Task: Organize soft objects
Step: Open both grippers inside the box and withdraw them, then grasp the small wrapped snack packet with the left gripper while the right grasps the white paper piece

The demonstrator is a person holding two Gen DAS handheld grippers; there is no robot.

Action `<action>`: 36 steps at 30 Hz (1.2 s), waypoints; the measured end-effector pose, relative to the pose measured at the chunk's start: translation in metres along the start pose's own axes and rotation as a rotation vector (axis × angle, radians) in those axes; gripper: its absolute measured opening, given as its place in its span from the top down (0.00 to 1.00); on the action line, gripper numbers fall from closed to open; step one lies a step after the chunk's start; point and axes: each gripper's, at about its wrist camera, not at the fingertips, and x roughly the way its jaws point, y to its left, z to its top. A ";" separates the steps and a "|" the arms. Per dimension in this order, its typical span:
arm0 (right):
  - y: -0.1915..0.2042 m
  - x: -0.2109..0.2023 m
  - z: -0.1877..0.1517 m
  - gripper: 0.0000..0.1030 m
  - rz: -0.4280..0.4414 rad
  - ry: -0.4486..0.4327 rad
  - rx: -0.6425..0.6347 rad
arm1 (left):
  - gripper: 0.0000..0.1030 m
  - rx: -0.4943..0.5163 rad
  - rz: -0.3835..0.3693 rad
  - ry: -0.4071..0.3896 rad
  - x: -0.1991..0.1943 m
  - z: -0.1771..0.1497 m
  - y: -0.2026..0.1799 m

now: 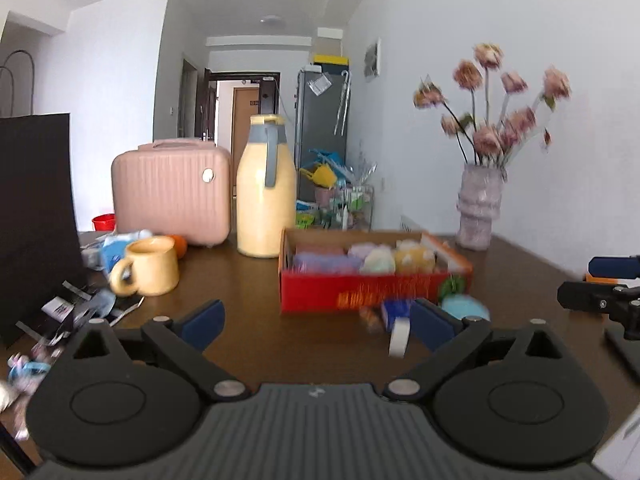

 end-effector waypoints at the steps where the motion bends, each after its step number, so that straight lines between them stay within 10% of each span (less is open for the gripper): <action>1: 0.004 -0.006 -0.010 0.17 0.011 0.017 -0.006 | 0.02 0.001 -0.001 0.010 -0.008 -0.009 0.000; 10: 0.017 -0.042 -0.089 0.17 0.051 0.155 0.127 | 0.02 -0.005 -0.085 0.116 -0.028 -0.041 -0.010; 20: 0.000 -0.024 -0.093 0.18 0.013 0.171 0.186 | 0.02 -0.025 -0.091 0.177 0.013 -0.042 -0.013; 36: 0.020 0.185 -0.062 0.43 0.014 0.304 0.133 | 0.02 -0.023 0.011 0.255 0.148 -0.022 0.025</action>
